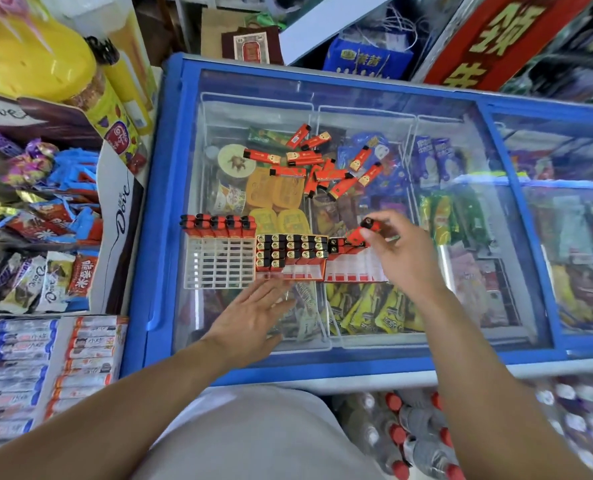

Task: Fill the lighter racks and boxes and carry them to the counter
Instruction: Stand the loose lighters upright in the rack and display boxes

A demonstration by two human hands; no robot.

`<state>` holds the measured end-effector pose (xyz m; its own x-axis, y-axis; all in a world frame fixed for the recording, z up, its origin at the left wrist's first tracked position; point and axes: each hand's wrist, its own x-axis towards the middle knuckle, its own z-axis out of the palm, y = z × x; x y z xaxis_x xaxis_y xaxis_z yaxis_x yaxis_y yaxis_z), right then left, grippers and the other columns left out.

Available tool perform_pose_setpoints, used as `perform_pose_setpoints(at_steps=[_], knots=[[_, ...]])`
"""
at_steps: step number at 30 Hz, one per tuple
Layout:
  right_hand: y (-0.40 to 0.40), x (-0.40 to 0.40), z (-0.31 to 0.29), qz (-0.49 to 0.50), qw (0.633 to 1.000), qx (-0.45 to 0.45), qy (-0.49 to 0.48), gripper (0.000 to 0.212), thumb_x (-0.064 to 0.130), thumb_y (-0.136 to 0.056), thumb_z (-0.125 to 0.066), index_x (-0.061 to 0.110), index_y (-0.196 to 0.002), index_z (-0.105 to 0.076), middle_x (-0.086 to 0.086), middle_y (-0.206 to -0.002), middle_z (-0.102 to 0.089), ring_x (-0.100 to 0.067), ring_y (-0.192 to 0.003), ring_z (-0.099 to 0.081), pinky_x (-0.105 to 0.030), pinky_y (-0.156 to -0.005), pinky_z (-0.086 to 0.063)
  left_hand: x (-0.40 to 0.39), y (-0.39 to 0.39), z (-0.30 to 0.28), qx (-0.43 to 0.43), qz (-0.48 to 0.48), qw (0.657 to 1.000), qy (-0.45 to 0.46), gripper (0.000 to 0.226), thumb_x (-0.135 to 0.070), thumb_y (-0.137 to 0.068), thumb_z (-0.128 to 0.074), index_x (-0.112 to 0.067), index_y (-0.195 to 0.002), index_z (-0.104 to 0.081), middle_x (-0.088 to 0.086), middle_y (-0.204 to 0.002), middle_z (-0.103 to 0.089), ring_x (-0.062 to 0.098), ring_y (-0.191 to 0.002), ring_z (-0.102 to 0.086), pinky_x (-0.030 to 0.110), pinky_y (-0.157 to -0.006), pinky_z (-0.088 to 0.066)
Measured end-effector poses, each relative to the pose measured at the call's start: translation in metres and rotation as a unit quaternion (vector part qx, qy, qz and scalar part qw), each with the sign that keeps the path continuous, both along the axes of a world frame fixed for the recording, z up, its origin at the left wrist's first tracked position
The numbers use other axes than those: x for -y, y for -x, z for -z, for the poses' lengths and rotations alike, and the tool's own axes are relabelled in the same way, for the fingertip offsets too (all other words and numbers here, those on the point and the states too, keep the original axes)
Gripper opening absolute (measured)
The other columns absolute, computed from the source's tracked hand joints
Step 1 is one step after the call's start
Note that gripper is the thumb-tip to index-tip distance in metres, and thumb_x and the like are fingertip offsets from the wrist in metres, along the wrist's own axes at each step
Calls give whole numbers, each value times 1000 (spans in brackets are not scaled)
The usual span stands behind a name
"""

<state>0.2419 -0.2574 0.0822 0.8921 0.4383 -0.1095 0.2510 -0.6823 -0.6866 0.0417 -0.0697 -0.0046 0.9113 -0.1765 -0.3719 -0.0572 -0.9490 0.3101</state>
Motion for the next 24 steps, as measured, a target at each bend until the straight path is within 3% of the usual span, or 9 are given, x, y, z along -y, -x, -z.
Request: perform_pose_setpoints(at_steps=[2,5,10,15,18,24], knots=[[13,11,6,4,1000,-7,1,19,30,-91,-73,30,-110,-69,22,-89,-66,9,-78,-61,-8,-66,-44,8,-7,-4,9,38,999,8,69,-47,-103,-44,-29,-163,-15,-1,-171,6,17,-156,12,34,-115,25],[16,17,15,12,1000,7,1,22,30,-89,-74,30,-110,-70,12,-96,-71,0,-75,-62,-22,-69,-50,21,-20,-8,7,73,997,8,74,-45,-102,-46,-29,-163,-8,-2,-170,14,16,-156,15,38,-123,15],[12,24,20,-27,996,34,78,27,37,-91,-71,32,-117,-66,16,-109,-68,-7,-92,-64,-30,-82,-54,34,-44,-13,-12,110,993,-33,87,-44,-101,-49,-22,-162,8,0,-166,24,19,-154,20,39,-121,15],[10,23,40,-35,989,70,122,21,36,-91,-71,32,-112,-67,11,-102,-72,-11,-85,-66,-33,-75,-56,40,-54,-6,-71,74,994,-38,95,-37,-98,-53,-18,-161,15,2,-167,26,20,-154,21,42,-122,13],[8,21,49,-50,987,83,131,20,36,-91,-71,33,-110,-69,13,-104,-70,-10,-80,-64,-27,-67,-49,40,-53,-1,-91,73,992,-44,93,-38,-99,-50,-18,-160,18,-1,-164,30,21,-152,26,43,-121,17],[6,15,57,-64,985,78,141,20,30,-89,-74,33,-108,-70,13,-103,-68,-5,-81,-60,-27,-68,-50,43,-51,2,-87,64,993,-42,93,-39,-99,-51,-20,-160,16,-3,-162,30,21,-151,28,42,-117,22]])
